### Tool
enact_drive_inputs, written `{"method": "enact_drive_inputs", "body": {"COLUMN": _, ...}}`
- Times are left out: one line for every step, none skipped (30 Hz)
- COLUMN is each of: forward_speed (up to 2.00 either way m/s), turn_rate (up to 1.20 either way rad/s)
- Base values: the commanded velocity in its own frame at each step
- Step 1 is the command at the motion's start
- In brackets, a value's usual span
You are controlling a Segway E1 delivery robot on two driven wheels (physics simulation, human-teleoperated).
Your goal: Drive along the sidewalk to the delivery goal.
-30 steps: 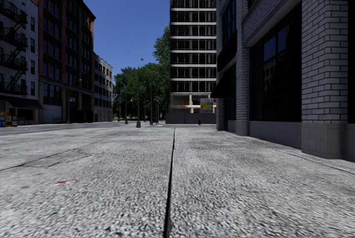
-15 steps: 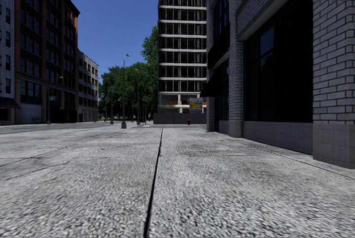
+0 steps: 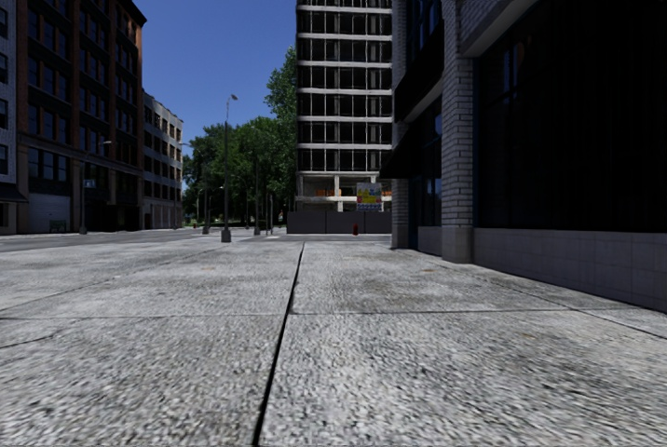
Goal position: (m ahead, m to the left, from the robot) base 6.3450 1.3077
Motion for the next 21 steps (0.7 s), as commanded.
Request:
{"method": "enact_drive_inputs", "body": {"forward_speed": 1.79, "turn_rate": 0.0}}
{"method": "enact_drive_inputs", "body": {"forward_speed": 1.79, "turn_rate": 0.0}}
{"method": "enact_drive_inputs", "body": {"forward_speed": 1.79, "turn_rate": 0.0}}
{"method": "enact_drive_inputs", "body": {"forward_speed": 1.79, "turn_rate": 0.0}}
{"method": "enact_drive_inputs", "body": {"forward_speed": 1.79, "turn_rate": 0.0}}
{"method": "enact_drive_inputs", "body": {"forward_speed": 1.79, "turn_rate": 0.0}}
{"method": "enact_drive_inputs", "body": {"forward_speed": 1.79, "turn_rate": 0.0}}
{"method": "enact_drive_inputs", "body": {"forward_speed": 1.79, "turn_rate": 0.0}}
{"method": "enact_drive_inputs", "body": {"forward_speed": 1.79, "turn_rate": 0.0}}
{"method": "enact_drive_inputs", "body": {"forward_speed": 1.79, "turn_rate": 0.0}}
{"method": "enact_drive_inputs", "body": {"forward_speed": 1.79, "turn_rate": 0.0}}
{"method": "enact_drive_inputs", "body": {"forward_speed": 1.79, "turn_rate": 0.0}}
{"method": "enact_drive_inputs", "body": {"forward_speed": 1.79, "turn_rate": 0.0}}
{"method": "enact_drive_inputs", "body": {"forward_speed": 1.79, "turn_rate": 0.49}}
{"method": "enact_drive_inputs", "body": {"forward_speed": 1.79, "turn_rate": 0.49}}
{"method": "enact_drive_inputs", "body": {"forward_speed": 1.79, "turn_rate": 1.2}}
{"method": "enact_drive_inputs", "body": {"forward_speed": 1.79, "turn_rate": 1.2}}
{"method": "enact_drive_inputs", "body": {"forward_speed": 1.79, "turn_rate": 1.19}}
{"method": "enact_drive_inputs", "body": {"forward_speed": 1.79, "turn_rate": 0.36}}
{"method": "enact_drive_inputs", "body": {"forward_speed": 1.79, "turn_rate": 0.02}}
{"method": "enact_drive_inputs", "body": {"forward_speed": 1.79, "turn_rate": 0.02}}
